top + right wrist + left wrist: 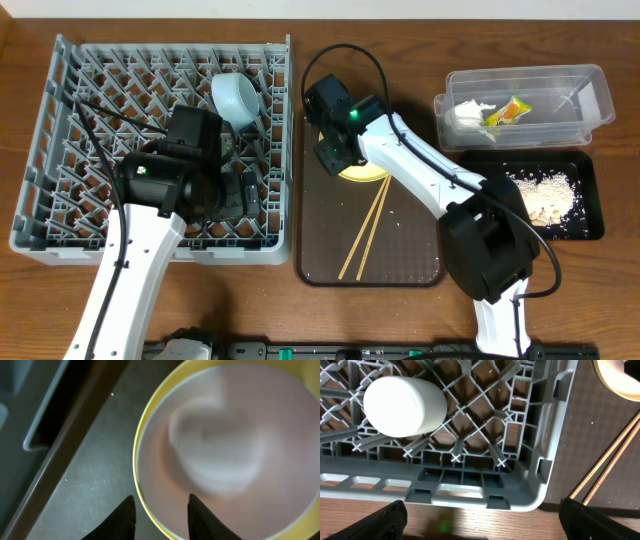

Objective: Sort waste into correct bins and load items into the dishwasher rack
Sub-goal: 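Set the white bowl on the yellow plate and open the right gripper, then grasp the white bowl with the left gripper as the right arm retracts, then carry the white bowl with the left gripper into the dish rack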

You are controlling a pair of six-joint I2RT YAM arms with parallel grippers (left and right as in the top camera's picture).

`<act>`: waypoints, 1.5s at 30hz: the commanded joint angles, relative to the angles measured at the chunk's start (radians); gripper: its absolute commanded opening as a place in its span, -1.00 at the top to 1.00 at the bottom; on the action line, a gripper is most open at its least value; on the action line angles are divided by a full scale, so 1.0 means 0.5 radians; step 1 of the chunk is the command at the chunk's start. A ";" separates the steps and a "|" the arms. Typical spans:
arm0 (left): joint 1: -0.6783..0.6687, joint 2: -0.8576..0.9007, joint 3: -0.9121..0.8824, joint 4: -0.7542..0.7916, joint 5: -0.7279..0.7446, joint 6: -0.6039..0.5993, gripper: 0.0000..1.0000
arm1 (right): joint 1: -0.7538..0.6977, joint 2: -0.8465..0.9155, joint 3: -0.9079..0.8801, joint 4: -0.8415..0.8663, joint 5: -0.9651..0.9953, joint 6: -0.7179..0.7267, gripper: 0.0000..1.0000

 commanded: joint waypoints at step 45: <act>-0.992 1.375 0.377 1.718 -0.025 0.465 -0.88 | -1.299 -0.824 -0.003 -1.040 -0.258 0.188 -0.26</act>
